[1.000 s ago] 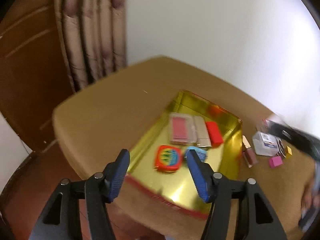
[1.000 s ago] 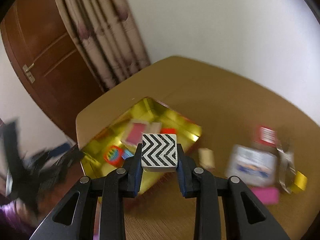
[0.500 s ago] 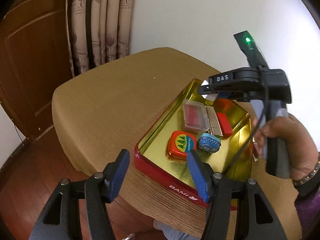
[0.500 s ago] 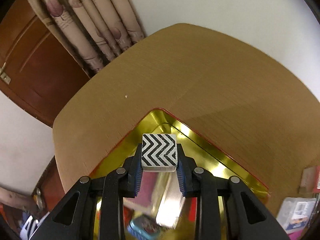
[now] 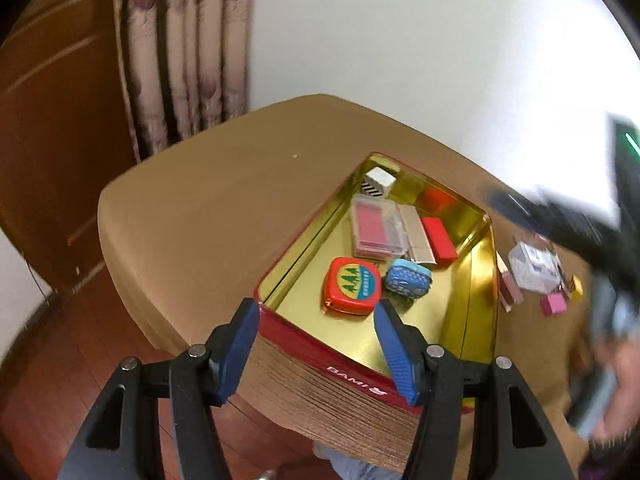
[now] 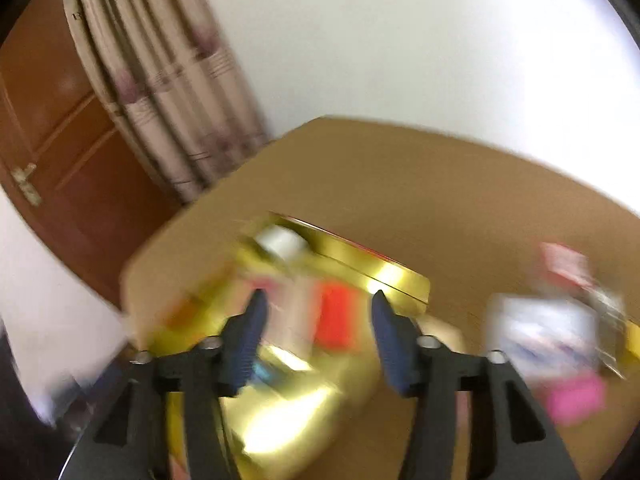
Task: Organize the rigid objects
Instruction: 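Grasp the pink eraser block with the right tool, then grasp the silver clip with the left tool while the right tool holds the pink block, then place silver clip in tray with left tool while right tool holds pink block, then lower the pink block into the tray and open the right tool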
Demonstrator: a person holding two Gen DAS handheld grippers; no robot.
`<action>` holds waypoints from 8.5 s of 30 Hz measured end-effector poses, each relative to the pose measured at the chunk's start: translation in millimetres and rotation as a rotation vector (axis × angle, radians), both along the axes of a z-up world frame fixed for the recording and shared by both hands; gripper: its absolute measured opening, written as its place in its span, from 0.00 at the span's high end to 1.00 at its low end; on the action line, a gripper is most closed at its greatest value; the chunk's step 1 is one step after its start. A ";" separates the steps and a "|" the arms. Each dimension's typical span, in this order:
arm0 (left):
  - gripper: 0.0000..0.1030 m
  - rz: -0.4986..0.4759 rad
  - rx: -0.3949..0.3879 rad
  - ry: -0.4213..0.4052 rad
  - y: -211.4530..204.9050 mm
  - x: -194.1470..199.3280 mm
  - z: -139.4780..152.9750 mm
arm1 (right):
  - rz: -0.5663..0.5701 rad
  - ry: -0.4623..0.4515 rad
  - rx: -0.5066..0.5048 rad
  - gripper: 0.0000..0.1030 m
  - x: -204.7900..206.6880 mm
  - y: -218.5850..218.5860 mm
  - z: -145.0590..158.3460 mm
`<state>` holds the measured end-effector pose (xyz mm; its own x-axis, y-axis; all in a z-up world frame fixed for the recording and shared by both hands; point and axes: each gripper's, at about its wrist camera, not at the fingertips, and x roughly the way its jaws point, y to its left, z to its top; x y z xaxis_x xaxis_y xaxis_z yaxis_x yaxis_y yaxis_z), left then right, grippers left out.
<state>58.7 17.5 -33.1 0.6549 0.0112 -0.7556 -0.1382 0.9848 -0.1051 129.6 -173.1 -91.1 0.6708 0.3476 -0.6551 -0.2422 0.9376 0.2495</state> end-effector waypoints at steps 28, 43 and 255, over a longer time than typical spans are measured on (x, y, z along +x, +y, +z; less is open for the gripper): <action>0.41 -0.328 0.148 0.005 -142.5 -33.8 7.4 | -0.261 0.108 -0.155 0.03 -34.3 -151.7 -70.9; 0.41 -0.316 0.053 0.084 -127.6 -22.1 -2.5 | -0.244 0.111 -0.198 0.45 -73.8 -177.4 -75.1; 0.61 -0.310 0.054 0.091 -76.2 -50.7 -3.8 | -0.477 0.022 -0.440 0.25 -184.4 -214.4 -59.0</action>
